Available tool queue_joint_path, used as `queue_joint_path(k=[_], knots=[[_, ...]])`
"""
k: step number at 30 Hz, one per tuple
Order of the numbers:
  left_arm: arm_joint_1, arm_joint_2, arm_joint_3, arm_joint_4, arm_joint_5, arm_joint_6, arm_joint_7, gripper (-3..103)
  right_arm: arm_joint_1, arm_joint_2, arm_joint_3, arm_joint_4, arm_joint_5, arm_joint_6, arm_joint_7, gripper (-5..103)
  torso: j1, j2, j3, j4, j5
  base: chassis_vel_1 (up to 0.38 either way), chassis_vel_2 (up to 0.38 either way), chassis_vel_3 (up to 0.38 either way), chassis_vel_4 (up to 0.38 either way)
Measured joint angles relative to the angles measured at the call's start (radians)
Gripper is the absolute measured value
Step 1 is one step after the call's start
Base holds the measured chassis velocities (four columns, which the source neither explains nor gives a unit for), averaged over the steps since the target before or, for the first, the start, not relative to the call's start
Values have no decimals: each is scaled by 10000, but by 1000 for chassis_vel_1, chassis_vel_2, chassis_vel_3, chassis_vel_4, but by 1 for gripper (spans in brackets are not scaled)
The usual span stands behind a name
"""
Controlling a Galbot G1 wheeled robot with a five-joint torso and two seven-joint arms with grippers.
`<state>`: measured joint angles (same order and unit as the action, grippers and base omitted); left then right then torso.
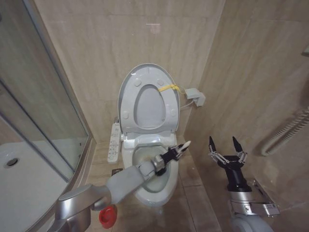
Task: Open the toilet lid, clean the toilet bowl with a toilet brush, close the toilet lid, and flush.
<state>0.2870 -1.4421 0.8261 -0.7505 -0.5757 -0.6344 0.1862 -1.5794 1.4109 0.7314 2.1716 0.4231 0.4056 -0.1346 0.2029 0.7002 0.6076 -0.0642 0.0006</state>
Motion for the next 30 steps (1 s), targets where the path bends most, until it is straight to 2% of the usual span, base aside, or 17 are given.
queue_joint_path(k=[2, 4, 5, 8, 9, 11, 12, 15, 17, 18, 19, 20, 22, 25, 27, 30], knots=[[17, -128, -217, 795, 275, -230, 240, 19, -29, -44, 15, 33, 6, 0, -1, 100, 0, 0, 0, 16, 3, 0, 0, 0, 0], [-6, -167, -171, 641, 210, -197, 179, 19, -22, -56, 46, 35, 12, 0, -1, 100, 0, 0, 0, 15, 1, 0, 0, 0, 0], [-51, -170, -52, 53, 19, -33, -12, 19, -5, -48, 64, 35, 15, -6, -1, 100, 1, -1, 1, 15, 2, 0, 0, 0, 0], [-173, -254, 87, -1075, -311, 280, -332, 19, 5, 12, 68, 19, 8, -10, 0, 100, 0, 1, -2, -10, -8, 0, 0, 0, 0], [-200, -264, 91, -1220, -339, 310, -352, 19, -1, 34, 63, 16, 3, -8, -2, 100, -1, 2, -3, -17, -8, 0, 0, 0, 0], [-193, -199, 113, -1073, -296, 267, -308, 19, -15, 40, 59, 8, 1, -7, -2, 100, -1, 1, -2, -16, -5, -31, -63, -32, -40], [-152, -65, 139, -607, -129, 111, -161, 19, -29, 34, 60, 7, 3, -3, -2, 100, 0, 1, -2, -15, -2, -34, -63, -3, -3], [2, 116, 101, 430, 297, -289, 172, 19, -41, -49, 79, 20, 27, -4, -1, 100, 1, -1, 2, 18, 3, 0, 0, 0, 0], [-31, 130, 88, 251, 249, -266, 130, 19, -29, -95, 104, 21, 41, -8, -2, 100, 1, -1, 1, 18, -1, 24, 40, 12, 23], [-144, 130, 148, -253, 77, -110, -19, 19, -4, -125, 134, 16, 49, -12, -2, 100, 0, -1, 1, 19, -1, 39, 81, 12, 4], [-274, 104, 223, -685, -90, 24, -154, 19, 13, -135, 150, -1, 53, -14, -1, 100, 1, -1, 1, 5, -1, 44, 55, 12, -17], [-274, 104, 223, -685, -90, 24, -154, 19, 13, -135, 150, -1, 53, -14, -1, 100, 1, -1, 1, 5, -1, 44, 55, 12, -17], [-519, 85, 485, -1501, -415, 245, -381, 19, 17, -151, 169, -38, 69, -16, 1, 100, -1, 2, -4, -15, -6, 0, 0, 0, 0], [-455, 245, 662, -1275, -415, 234, -341, 19, 10, -164, 194, -41, 96, -16, 6, 100, 0, 1, -2, -16, -3, -52, -37, -16, -28], [-241, 354, 716, -201, -152, -48, -68, 19, -9, -201, 202, -13, 148, -16, 10, 100, 0, 0, 0, 7, 0, -15, -33, -9, 1], [-223, 367, 727, 107, -110, -116, -27, 19, -23, -272, 202, -4, 165, -14, 6, 100, 0, 0, 0, 15, -1, 0, 0, 0, 0]])
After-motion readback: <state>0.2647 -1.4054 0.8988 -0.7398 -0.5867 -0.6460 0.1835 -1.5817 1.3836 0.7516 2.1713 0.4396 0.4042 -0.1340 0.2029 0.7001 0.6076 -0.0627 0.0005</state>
